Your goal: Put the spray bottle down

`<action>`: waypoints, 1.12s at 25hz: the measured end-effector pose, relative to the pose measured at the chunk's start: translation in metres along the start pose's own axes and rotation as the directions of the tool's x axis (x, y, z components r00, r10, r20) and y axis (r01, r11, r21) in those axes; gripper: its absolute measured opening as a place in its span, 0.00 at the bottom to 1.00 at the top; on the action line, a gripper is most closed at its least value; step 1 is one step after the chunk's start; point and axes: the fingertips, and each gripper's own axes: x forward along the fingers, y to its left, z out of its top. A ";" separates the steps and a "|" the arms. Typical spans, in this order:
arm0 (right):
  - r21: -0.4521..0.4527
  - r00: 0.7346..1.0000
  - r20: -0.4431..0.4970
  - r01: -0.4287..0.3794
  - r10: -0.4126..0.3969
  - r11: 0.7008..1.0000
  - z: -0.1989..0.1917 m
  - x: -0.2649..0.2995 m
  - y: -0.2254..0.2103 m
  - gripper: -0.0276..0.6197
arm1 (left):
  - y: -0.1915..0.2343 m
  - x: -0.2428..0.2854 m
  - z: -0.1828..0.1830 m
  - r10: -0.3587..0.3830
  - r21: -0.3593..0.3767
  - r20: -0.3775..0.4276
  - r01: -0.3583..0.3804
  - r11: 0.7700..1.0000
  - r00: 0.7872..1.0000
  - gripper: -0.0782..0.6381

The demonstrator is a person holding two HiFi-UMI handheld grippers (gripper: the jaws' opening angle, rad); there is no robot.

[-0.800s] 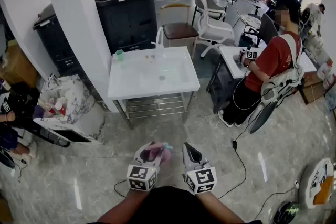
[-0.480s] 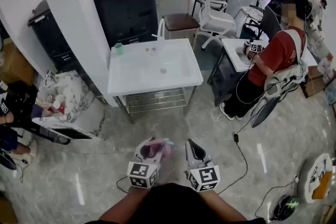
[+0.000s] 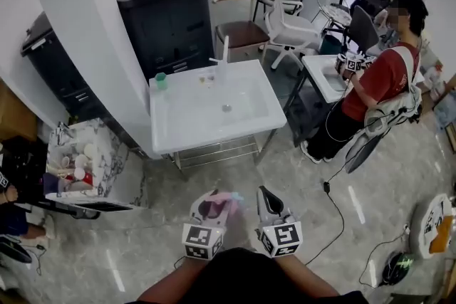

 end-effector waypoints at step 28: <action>0.047 0.979 -0.043 0.201 -0.199 0.978 0.019 0.160 -0.069 0.04 | 0.115 0.141 0.034 -0.150 -0.021 -0.052 0.149 0.989 0.987 0.34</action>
